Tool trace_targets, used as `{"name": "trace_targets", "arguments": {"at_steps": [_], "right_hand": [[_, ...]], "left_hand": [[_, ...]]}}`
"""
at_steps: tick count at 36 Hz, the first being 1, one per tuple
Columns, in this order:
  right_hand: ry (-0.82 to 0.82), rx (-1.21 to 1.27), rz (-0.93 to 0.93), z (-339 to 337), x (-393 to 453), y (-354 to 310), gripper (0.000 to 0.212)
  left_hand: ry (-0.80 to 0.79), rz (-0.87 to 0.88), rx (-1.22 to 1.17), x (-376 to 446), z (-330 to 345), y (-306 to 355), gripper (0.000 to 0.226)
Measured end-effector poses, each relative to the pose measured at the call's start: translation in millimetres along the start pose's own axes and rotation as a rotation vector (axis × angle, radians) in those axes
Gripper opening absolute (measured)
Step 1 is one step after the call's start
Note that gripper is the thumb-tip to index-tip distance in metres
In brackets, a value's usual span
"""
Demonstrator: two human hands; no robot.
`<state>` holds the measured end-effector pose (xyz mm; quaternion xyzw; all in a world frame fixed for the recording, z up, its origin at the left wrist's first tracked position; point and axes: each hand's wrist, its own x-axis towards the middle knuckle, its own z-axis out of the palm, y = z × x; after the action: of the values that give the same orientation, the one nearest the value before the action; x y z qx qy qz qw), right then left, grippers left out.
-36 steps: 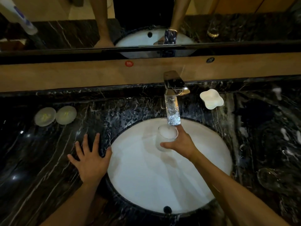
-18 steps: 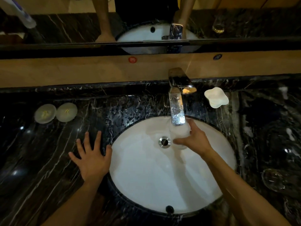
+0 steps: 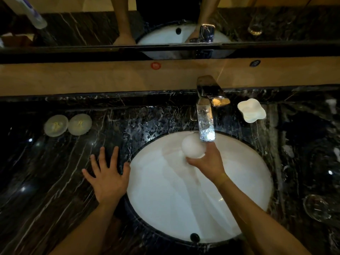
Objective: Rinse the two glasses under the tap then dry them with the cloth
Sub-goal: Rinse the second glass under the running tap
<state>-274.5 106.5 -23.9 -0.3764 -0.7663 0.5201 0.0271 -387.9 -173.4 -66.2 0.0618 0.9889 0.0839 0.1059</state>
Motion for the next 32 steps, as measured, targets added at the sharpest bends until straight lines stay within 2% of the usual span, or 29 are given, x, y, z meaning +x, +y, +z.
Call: {"name": "trace_targets", "arguments": {"at_steps": [5, 9, 18, 23, 27, 32], "right_hand": [[0.136, -0.319, -0.101, -4.6, 4.7, 3.7, 0.093], [0.126, -0.240, -0.041, -19.5, 7.9, 5.9, 0.090], [-0.326, 0.276, 0.277, -54.2, 19.0, 17.3, 0.082], [-0.529, 0.484, 0.318, -51.5, 18.7, 20.0, 0.082], [-0.469, 0.573, 0.305, -35.6, 19.4, 20.3, 0.095], [-0.219, 0.384, 0.181, -12.0, 17.9, 14.6, 0.099]], "left_hand": [[-0.002, 0.001, -0.001, 0.4, -0.2, 0.5, 0.072], [0.002, 0.011, -0.009, -0.3, -0.3, -0.2, 0.072], [-0.006, 0.008, 0.001, 0.9, 0.5, -0.4, 0.072], [-0.003, 0.007, -0.006, 1.1, -0.1, -0.7, 0.072], [0.000, 0.005, -0.008, 0.1, -0.4, 0.1, 0.071], [0.001, 0.008, 0.004, 0.8, -0.5, 0.1, 0.072]]}}
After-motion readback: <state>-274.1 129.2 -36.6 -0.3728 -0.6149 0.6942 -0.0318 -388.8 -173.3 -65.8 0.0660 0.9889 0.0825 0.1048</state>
